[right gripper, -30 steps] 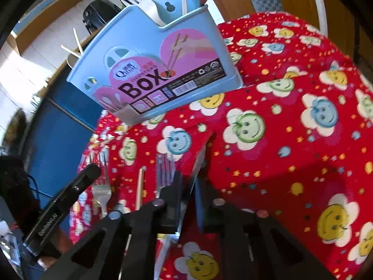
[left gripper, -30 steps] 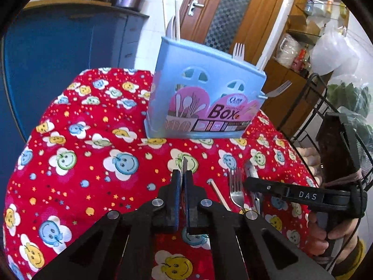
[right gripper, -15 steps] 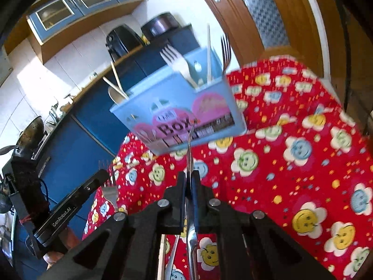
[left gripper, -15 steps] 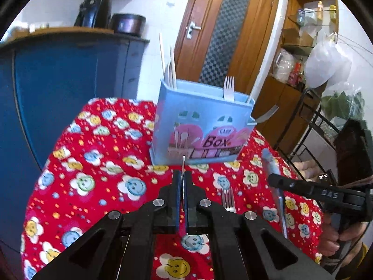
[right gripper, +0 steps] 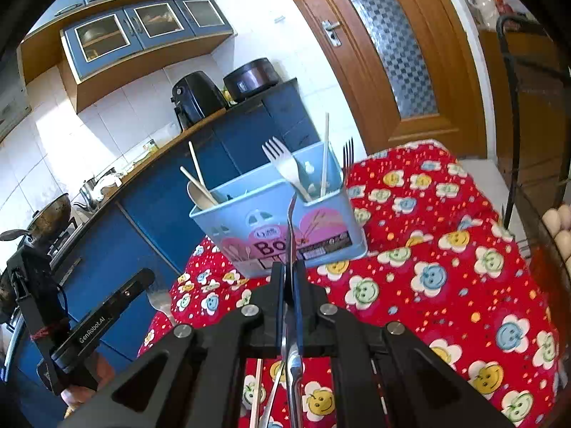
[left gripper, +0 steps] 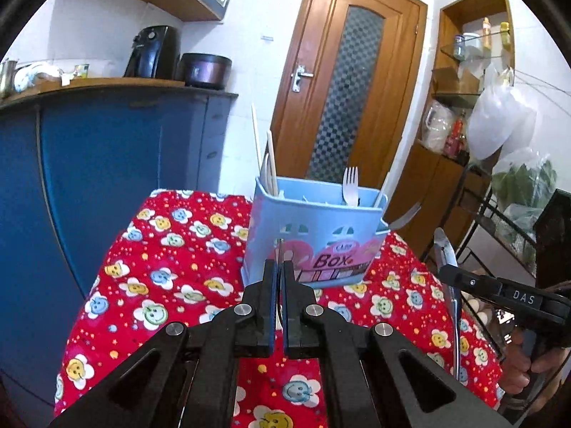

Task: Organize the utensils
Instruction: 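Lift the knife and chopstick and carry them over the caddy, then lower the knife and chopstick into the caddy and open both tools, then withdraw both open tools from the caddy toward the fork and chopstick on the cloth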

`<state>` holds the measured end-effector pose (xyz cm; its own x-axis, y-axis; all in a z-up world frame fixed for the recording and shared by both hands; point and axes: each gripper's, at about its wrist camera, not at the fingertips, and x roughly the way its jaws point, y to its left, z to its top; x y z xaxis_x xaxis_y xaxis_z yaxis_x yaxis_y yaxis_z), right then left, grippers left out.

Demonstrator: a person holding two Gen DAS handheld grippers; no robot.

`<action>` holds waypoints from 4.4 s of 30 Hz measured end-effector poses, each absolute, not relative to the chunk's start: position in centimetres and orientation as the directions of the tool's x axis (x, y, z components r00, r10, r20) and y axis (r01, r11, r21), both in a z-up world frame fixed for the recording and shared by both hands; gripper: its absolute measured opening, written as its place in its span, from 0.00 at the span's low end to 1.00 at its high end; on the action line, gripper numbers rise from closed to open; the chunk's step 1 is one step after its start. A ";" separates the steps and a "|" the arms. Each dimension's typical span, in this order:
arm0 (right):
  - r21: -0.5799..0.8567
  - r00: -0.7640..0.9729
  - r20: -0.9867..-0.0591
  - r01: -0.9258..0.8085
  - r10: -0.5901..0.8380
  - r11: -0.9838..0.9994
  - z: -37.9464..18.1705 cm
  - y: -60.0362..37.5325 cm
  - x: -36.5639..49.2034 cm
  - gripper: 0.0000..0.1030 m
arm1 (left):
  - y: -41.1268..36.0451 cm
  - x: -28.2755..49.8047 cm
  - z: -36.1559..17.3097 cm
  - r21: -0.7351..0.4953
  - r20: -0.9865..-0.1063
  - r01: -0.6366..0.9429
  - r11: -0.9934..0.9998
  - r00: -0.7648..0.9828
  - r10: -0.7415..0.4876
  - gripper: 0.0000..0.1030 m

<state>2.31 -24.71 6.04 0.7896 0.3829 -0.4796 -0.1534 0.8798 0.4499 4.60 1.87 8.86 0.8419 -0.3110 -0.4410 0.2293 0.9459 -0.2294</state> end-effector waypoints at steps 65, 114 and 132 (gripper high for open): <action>0.347 0.925 -0.244 -0.198 0.292 0.917 15.6 -25.3 10.8 0.06 | -1.0 16.5 21.2 0.035 -0.167 0.071 0.997 0.984 -0.064 0.02; 0.312 0.954 -0.190 -0.165 0.231 0.936 12.9 -25.0 14.7 0.25 | -3.6 17.4 16.3 0.053 -0.278 0.164 0.985 0.950 -0.143 0.30; 0.326 0.912 -0.303 -0.172 0.275 0.929 12.7 -25.7 7.5 0.25 | -2.2 11.3 16.1 -0.049 -0.348 0.194 0.980 0.916 -0.199 0.34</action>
